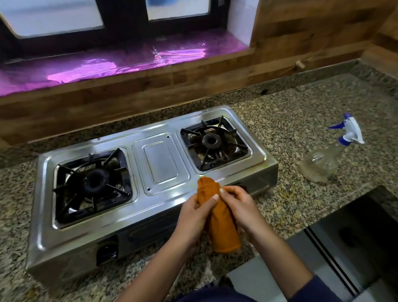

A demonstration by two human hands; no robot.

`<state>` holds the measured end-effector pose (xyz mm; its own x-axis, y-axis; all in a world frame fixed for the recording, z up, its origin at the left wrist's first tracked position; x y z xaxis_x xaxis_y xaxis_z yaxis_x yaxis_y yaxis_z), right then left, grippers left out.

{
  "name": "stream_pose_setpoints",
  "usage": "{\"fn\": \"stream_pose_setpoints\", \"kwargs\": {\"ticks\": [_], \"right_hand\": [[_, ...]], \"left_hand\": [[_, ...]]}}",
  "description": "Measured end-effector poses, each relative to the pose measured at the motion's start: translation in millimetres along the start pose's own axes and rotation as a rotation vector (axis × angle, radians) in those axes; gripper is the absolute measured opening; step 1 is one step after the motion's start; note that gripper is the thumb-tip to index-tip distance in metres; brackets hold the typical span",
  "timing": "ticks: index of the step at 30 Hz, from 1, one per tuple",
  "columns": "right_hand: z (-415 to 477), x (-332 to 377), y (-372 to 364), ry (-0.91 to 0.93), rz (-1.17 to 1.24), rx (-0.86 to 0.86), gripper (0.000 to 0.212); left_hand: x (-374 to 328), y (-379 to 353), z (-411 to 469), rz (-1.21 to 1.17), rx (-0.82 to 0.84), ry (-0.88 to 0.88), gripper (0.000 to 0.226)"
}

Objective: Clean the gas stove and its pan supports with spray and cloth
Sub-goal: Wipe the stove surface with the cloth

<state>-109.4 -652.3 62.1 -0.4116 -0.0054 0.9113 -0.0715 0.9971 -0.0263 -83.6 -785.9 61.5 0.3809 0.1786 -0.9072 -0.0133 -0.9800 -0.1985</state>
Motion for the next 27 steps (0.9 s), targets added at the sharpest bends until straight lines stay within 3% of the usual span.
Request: {"fn": "stream_pose_setpoints", "kwargs": {"ticks": [4, 7, 11, 27], "right_hand": [[6.7, -0.6, 3.1, 0.038, -0.182, -0.016, 0.009], [11.7, 0.6, 12.6, 0.025, -0.189, -0.01, 0.013], [21.5, 5.6, 31.6, 0.005, -0.181, -0.043, 0.013], [64.0, 28.1, 165.6, -0.001, -0.043, -0.217, 0.013]], "left_hand": [[-9.0, 34.6, -2.5, 0.139, -0.408, -0.123, 0.015], [-26.1, 50.0, -4.8, 0.385, -0.556, -0.171, 0.021], [-29.8, 49.4, 18.4, 0.606, -0.513, -0.085, 0.039], [-27.5, -51.9, 83.6, 0.699, -0.379, -0.086, 0.031]]}}
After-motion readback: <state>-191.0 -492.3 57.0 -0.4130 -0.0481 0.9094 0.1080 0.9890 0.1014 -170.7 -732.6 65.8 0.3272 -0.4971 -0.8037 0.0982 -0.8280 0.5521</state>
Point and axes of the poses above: each hand's wrist, its own z-axis towards the middle knuckle, its own y-axis out of the back of the hand, x = y × z, the point moved 3 cm from there along z, towards the middle knuckle, and after that the axes turned 4 degrees about x, right-handed, at the moved point
